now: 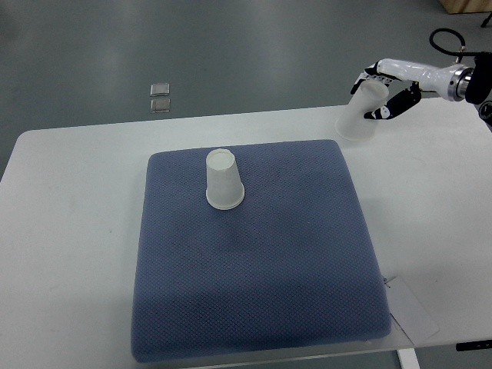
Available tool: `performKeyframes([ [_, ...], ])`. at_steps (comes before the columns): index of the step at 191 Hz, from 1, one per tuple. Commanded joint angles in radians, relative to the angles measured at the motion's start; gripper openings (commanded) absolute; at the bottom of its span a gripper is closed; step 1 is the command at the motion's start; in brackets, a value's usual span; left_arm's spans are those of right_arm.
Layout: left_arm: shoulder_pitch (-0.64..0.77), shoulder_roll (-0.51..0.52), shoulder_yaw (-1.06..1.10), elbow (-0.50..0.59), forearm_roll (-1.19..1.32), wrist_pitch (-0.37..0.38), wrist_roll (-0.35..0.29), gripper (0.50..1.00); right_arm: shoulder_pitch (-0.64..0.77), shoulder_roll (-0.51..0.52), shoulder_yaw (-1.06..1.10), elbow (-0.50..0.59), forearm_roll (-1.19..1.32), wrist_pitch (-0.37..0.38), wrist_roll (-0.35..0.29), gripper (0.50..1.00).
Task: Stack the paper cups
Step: 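Lift the cup with the right hand and carry it over the pad cup, then lower the held cup onto the upside-down cup and release it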
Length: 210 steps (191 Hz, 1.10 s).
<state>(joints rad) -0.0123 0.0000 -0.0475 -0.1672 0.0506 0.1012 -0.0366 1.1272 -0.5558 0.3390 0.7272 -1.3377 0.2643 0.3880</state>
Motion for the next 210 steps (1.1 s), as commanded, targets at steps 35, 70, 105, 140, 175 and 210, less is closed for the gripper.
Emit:
performKeyframes([
  [35, 0.0, 0.0, 0.0, 0.0, 0.0, 0.0, 0.0, 1.0, 0.172, 0.074, 0.0, 0.136, 0.077, 0.062, -0.04, 0.5],
  [70, 0.0, 0.0, 0.0, 0.0, 0.0, 0.0, 0.0, 1.0, 0.264, 0.201, -0.001, 0.146, 0.095, 0.127, -0.049, 0.5],
  [105, 0.0, 0.0, 0.0, 0.0, 0.0, 0.0, 0.0, 1.0, 0.292, 0.3, -0.006, 0.159, 0.095, 0.145, -0.084, 0.5],
  [140, 0.0, 0.0, 0.0, 0.0, 0.0, 0.0, 0.0, 1.0, 0.284, 0.347, -0.021, 0.158, 0.077, 0.173, -0.086, 0.5],
  [175, 0.0, 0.0, 0.0, 0.0, 0.0, 0.0, 0.0, 1.0, 0.269, 0.358, -0.075, 0.156, 0.063, 0.167, -0.11, 0.5],
  [210, 0.0, 0.0, 0.0, 0.0, 0.0, 0.0, 0.0, 1.0, 0.247, 0.375, -0.078, 0.144, 0.043, 0.165, -0.11, 0.5],
])
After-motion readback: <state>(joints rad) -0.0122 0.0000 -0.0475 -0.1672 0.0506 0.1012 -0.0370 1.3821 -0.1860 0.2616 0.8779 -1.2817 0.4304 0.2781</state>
